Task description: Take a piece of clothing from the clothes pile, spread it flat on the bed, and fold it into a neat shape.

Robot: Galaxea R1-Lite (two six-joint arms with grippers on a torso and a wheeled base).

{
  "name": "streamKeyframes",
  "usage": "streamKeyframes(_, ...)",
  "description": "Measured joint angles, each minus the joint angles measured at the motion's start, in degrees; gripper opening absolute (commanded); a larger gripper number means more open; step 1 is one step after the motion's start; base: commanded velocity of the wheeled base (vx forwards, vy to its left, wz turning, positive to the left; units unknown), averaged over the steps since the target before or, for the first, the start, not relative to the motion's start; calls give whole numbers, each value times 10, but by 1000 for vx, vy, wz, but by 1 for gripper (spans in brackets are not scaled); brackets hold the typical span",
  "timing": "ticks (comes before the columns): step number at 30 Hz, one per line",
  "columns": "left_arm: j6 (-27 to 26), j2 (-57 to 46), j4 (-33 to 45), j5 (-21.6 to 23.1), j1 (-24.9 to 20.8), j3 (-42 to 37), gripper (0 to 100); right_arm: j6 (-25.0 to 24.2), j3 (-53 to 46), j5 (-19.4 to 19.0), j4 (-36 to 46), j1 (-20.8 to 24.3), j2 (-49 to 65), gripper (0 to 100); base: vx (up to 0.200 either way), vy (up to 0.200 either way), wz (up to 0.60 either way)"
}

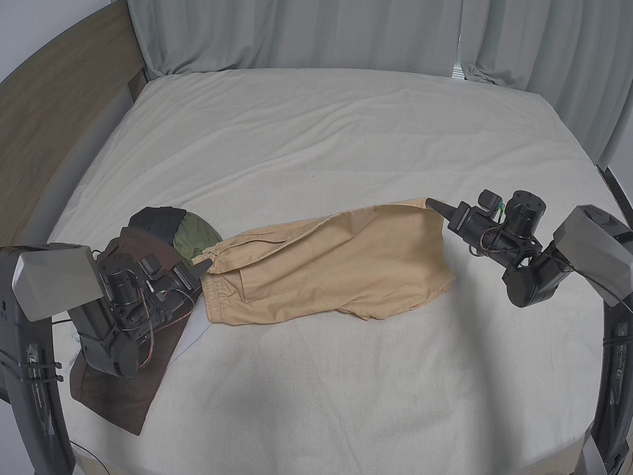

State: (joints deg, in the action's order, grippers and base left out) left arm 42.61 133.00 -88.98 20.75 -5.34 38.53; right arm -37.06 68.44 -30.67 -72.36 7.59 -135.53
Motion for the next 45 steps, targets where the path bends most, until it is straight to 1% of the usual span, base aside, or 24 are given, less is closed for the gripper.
streamKeyframes(6, 0, 4, 0, 0, 1, 5, 0, 0, 4, 0, -1, 0, -5, 0, 0, 0, 0)
streamKeyframes(7, 0, 5, 0, 0, 1, 6, 100, 0, 5, 0, -3, 0, -6, 100, 0, 0, 0)
streamKeyframes(12, -1, 11, 0, -3, 4, 15, 100, 0, 15, 0, -5, 0, -13, 100, 0, 0, 0)
streamKeyframes(16, -1, 14, 0, -14, 12, 27, 100, -1, 26, 0, -6, 1, -21, 100, 0, 0, 0)
streamKeyframes(21, -1, 16, 0, -24, 21, 38, 100, -1, 16, 0, -9, 0, -24, 100, 0, 0, 0)
streamKeyframes(31, -3, 1, 0, -23, 16, 28, 100, -1, -87, 0, -25, 8, 17, 100, 0, 0, 0)
streamKeyframes(39, -7, -28, 0, -18, 3, -3, 100, 1, -158, 22, -36, 29, 56, 100, 0, 0, 0)
streamKeyframes(42, -18, -38, 0, -18, -5, -15, 100, 1, -181, 24, -46, 35, 64, 100, 0, 0, 0)
streamKeyframes(45, -40, -45, 0, -18, -15, -28, 100, 2, -210, 25, -66, 41, 68, 100, 0, 0, 0)
